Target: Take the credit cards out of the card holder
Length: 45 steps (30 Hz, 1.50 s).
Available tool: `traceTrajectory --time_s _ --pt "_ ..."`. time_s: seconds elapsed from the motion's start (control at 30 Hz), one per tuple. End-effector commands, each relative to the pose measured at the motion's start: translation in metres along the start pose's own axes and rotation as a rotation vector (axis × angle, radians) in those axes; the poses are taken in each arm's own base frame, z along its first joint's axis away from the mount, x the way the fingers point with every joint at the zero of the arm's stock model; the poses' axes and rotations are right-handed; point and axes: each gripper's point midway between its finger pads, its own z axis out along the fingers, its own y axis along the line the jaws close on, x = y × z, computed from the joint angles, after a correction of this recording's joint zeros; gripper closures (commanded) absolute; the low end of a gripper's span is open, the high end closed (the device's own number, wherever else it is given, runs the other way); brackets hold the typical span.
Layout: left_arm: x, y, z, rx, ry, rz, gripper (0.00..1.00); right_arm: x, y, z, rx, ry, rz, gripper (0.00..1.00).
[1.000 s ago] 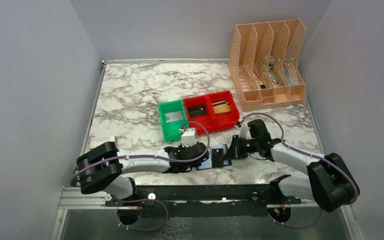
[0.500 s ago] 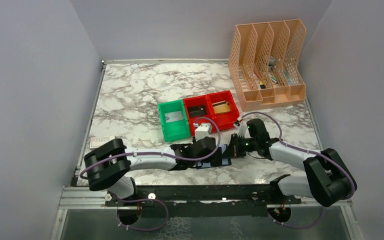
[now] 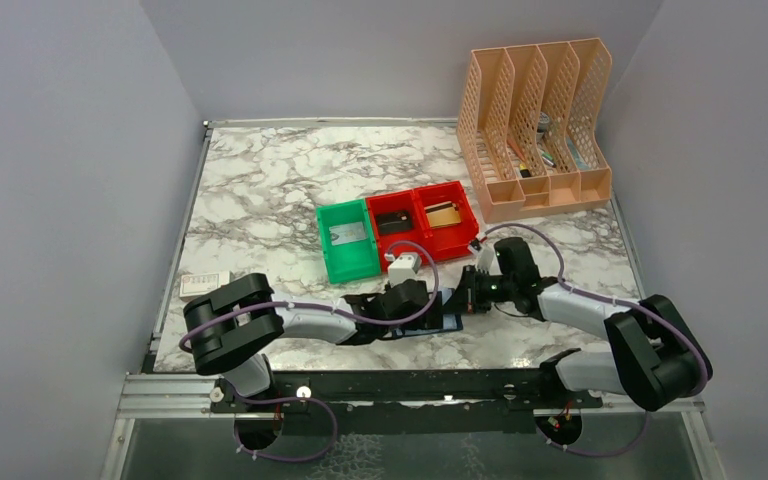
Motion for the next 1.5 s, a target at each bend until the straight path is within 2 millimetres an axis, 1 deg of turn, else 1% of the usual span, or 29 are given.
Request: traceTrajectory --time_s 0.0,0.13,0.27,0.5,0.7,0.73,0.8,0.83,0.93,1.03,1.1,1.13,1.17,1.27,1.33,1.47 --pt "0.011 0.000 0.000 0.032 0.033 -0.019 0.63 -0.002 0.005 0.003 -0.046 -0.006 0.010 0.97" --pt "0.013 0.000 0.000 0.041 0.040 -0.022 0.69 0.000 0.006 0.005 -0.061 0.002 0.031 0.91" --pt "0.013 0.000 -0.001 0.045 0.040 -0.023 0.72 -0.001 0.008 0.006 -0.079 0.005 0.036 0.86" --pt "0.013 -0.001 -0.002 0.050 0.043 -0.024 0.74 0.000 0.007 0.009 -0.085 0.011 0.047 0.85" --pt "0.011 -0.002 -0.003 0.053 0.034 -0.026 0.74 0.002 0.000 0.012 -0.066 0.018 0.033 0.88" --pt "0.011 -0.002 -0.004 0.055 0.032 -0.026 0.74 0.002 0.000 0.012 -0.062 0.019 0.027 0.90" --pt "0.009 -0.002 -0.005 0.054 0.027 -0.024 0.74 -0.001 -0.001 0.010 -0.044 0.010 0.015 0.98" --pt "0.007 0.000 -0.007 0.048 0.019 -0.025 0.74 -0.004 -0.002 0.008 -0.021 -0.008 0.006 0.99" --pt "0.001 0.007 -0.016 0.025 -0.003 -0.027 0.67 -0.019 0.001 -0.003 0.025 -0.082 -0.044 0.99" --pt "-0.012 0.006 -0.031 0.042 -0.045 -0.031 0.59 -0.035 0.006 -0.015 0.071 -0.141 -0.096 0.99" --pt "-0.019 0.006 -0.041 0.054 -0.061 -0.017 0.51 -0.042 0.011 -0.020 0.081 -0.161 -0.123 0.99" --pt "-0.021 0.007 -0.045 0.055 -0.065 -0.005 0.47 -0.046 0.015 -0.023 0.075 -0.174 -0.136 0.99" --pt "-0.024 0.008 -0.048 0.053 -0.065 0.007 0.44 -0.049 0.020 -0.024 0.062 -0.183 -0.149 0.99" --pt "-0.030 0.023 -0.056 -0.009 -0.059 0.036 0.40 -0.062 0.036 -0.030 0.021 -0.230 -0.198 0.99" --pt "-0.035 0.032 -0.062 -0.036 -0.066 0.040 0.33 -0.073 0.049 -0.035 -0.012 -0.273 -0.245 0.99" --pt "-0.044 0.045 -0.076 -0.031 -0.092 0.020 0.17 -0.096 0.072 -0.046 -0.057 -0.356 -0.327 0.99"
